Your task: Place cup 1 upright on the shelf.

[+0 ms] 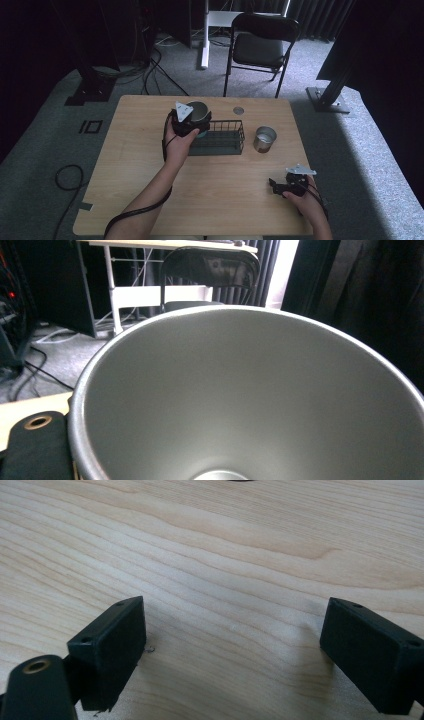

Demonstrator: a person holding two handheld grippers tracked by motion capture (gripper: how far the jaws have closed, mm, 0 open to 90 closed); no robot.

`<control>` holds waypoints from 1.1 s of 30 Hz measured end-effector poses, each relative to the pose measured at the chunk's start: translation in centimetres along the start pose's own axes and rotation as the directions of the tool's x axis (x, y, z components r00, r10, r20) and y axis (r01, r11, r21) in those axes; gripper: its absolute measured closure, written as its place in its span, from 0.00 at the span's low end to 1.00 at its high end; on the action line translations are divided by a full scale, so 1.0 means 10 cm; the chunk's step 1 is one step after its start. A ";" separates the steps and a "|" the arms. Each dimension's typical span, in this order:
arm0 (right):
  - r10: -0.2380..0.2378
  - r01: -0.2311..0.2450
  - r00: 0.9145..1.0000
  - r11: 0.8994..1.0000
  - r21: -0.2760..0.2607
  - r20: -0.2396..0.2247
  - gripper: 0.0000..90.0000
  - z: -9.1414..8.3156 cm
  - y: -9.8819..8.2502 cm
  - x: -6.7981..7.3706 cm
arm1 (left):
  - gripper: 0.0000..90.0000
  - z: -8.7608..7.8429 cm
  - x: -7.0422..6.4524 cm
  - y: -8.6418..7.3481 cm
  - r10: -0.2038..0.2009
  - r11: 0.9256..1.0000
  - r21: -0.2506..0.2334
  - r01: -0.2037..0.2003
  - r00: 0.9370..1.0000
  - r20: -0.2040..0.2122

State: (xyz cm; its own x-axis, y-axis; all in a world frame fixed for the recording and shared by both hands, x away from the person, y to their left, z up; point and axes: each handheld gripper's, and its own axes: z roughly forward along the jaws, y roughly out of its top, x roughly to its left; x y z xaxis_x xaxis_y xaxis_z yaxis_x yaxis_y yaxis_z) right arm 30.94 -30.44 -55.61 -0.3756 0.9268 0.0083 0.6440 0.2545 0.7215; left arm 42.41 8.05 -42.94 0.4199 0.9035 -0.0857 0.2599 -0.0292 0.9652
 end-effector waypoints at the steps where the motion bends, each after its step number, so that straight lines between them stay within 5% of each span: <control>1: 0.000 0.000 1.000 1.000 0.000 0.000 0.12 0.00 0.00 0.00 | 0.15 0.00 0.00 0.00 0.000 1.000 0.000 0.000 1.000 0.000; 16: 0.000 0.000 1.000 1.000 0.000 0.000 0.12 0.00 0.00 0.00 | 0.15 0.25 0.01 -0.27 0.042 0.999 0.031 -0.041 0.999 -0.016; 33: 0.001 -0.001 1.000 1.000 0.000 0.000 0.12 0.00 0.00 0.00 | 0.15 0.31 0.01 -0.44 0.072 0.994 0.085 -0.070 0.997 -0.016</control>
State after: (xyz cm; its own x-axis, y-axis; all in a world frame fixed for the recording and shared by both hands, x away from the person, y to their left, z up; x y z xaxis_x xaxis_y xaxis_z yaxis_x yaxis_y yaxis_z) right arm 30.94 -30.44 -55.61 -0.3751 0.9269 0.0091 0.6443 0.2536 0.7215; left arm 44.01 6.94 -47.92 0.4240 0.9056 -0.0122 0.3026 -0.1289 0.9444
